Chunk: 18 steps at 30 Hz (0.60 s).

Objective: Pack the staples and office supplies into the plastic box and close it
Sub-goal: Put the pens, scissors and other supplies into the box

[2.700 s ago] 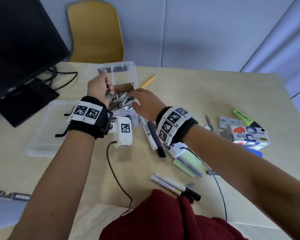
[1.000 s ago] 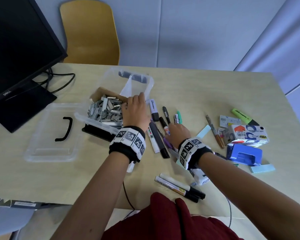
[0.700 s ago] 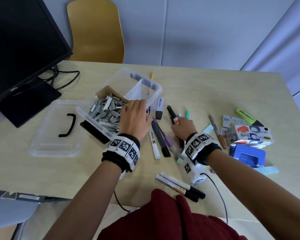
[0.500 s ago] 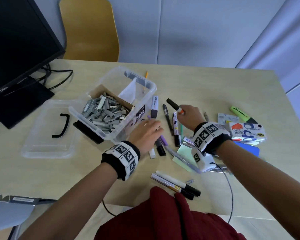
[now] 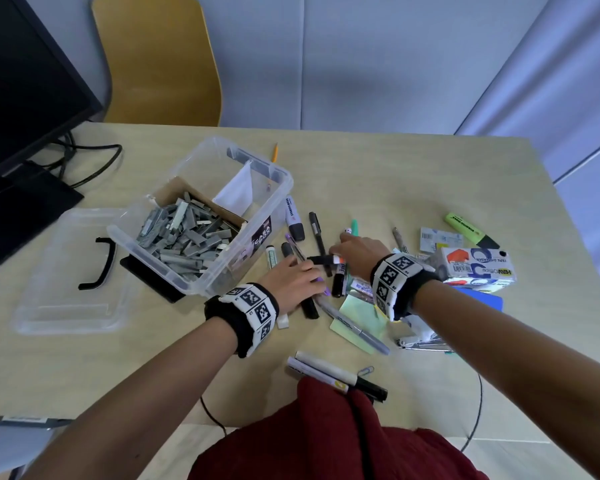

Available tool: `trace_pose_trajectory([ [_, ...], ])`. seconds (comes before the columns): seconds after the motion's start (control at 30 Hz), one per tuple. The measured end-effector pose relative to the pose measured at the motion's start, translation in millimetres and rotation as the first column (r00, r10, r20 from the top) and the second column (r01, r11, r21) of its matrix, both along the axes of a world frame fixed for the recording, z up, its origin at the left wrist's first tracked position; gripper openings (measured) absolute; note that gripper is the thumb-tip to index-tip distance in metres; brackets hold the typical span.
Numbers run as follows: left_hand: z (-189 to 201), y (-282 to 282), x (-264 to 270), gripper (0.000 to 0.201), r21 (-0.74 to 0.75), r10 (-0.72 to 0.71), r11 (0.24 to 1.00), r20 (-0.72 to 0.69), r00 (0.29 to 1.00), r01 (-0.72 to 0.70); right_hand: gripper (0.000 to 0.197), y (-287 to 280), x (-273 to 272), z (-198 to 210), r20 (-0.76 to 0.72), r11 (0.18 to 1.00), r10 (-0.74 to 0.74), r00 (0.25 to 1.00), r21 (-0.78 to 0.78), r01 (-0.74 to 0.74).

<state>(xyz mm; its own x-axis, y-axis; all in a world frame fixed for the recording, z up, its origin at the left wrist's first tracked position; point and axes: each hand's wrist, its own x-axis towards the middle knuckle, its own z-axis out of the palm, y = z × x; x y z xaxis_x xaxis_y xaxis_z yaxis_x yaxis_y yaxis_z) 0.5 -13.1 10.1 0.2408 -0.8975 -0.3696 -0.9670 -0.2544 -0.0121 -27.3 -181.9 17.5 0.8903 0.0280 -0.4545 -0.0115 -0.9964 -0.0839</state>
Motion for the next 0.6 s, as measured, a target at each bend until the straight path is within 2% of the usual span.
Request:
trace_pose_trajectory([
  [0.1, 10, -4, -2, 0.036, -0.098, 0.045, 0.994, -0.003, 0.999, -0.045, 0.041, -8, 1, -2, 0.013, 0.999, 0.041, 0.999, 0.006, -0.042],
  [0.13, 16, -7, -3, 0.036, -0.181, 0.046, 0.983, -0.001, 0.999, -0.045, 0.040, -9, 1, -1, 0.013, 0.999, 0.050, 0.999, 0.005, -0.050],
  [0.23, 27, -9, -1, 0.042, -0.456, 0.006, 0.889, 0.093, 0.996, 0.037, 0.028, -14, 3, 0, 0.032, 1.000, 0.013, 0.999, 0.024, -0.014],
  [0.3, 36, -10, -3, 0.038, -0.498, 0.000, 0.866, 0.094, 0.996, 0.047, 0.023, -19, 1, 4, 0.064, 0.994, -0.055, 0.996, 0.096, 0.049],
  [0.37, 47, -9, -8, 0.029, -0.383, 0.009, 0.924, 0.050, 0.999, 0.011, 0.021, -26, -2, 9, 0.120, 0.971, -0.168, 0.978, 0.194, 0.143],
  [0.43, 43, -5, -11, 0.035, -0.108, 0.052, 0.993, 0.070, 0.996, -0.044, 0.023, -33, -7, 16, 0.161, 0.925, -0.312, 0.936, 0.278, 0.260],
  [0.5, 34, -3, -13, 0.039, 0.112, 0.037, 0.993, 0.108, 0.993, -0.049, 0.021, -38, -13, 23, 0.153, 0.867, -0.433, 0.888, 0.342, 0.363],
  [0.6, 17, -3, -18, 0.034, 0.281, 0.027, 0.957, 0.138, 0.990, -0.065, 0.016, -41, -25, 37, 0.134, 0.836, -0.480, 0.867, 0.370, 0.406],
])
